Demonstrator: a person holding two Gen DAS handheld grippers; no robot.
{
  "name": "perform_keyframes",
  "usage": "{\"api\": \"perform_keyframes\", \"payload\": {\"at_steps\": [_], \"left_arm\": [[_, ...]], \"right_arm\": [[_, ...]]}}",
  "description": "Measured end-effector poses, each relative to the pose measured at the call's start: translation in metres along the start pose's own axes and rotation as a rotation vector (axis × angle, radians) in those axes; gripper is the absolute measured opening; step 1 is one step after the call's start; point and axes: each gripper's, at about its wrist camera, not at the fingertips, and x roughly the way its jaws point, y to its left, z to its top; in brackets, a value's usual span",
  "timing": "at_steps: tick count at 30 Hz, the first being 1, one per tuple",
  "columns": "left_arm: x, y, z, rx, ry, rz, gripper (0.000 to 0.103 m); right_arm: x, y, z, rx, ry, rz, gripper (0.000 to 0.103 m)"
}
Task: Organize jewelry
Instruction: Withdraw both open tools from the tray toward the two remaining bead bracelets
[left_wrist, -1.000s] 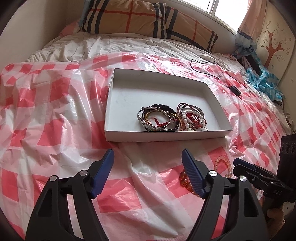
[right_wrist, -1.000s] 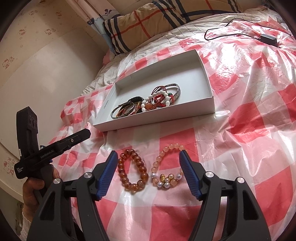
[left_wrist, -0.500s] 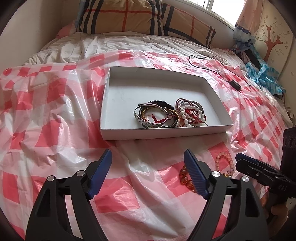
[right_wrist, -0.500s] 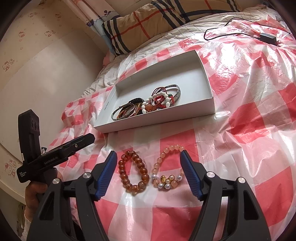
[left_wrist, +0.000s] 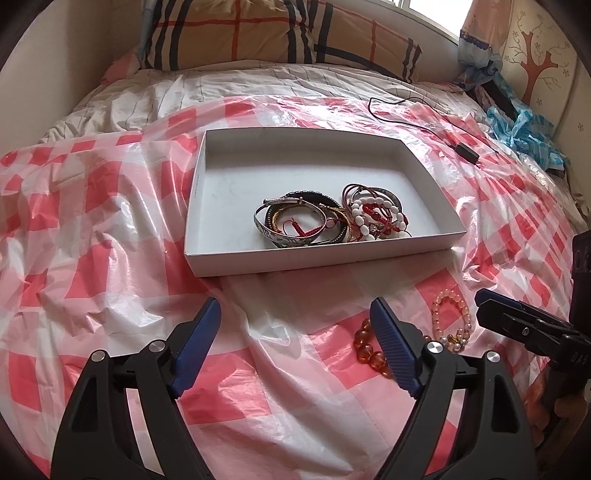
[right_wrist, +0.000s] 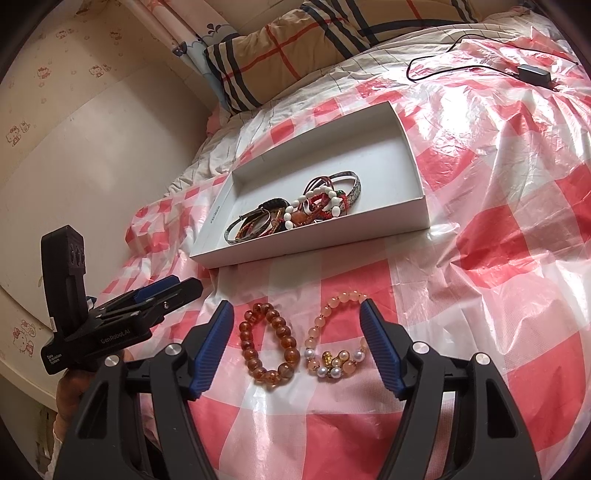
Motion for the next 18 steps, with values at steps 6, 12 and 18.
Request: {"api": "perform_keyframes", "payload": {"at_steps": [6, 12, 18], "left_arm": [[0.0016, -0.0026, -0.0004, 0.011, 0.005, 0.004, 0.081], [0.0033, -0.0058, -0.0009, 0.023, 0.012, 0.009, 0.082], [0.0059, -0.0094, -0.0019, 0.043, 0.021, 0.017, 0.083]], "right_arm": [[0.0, -0.0004, -0.0001, 0.0, 0.001, 0.0, 0.068], [-0.0005, 0.0001, 0.0, 0.001, -0.001, 0.001, 0.07], [-0.0006, 0.002, -0.0007, 0.0, -0.001, 0.004, 0.07]]}}
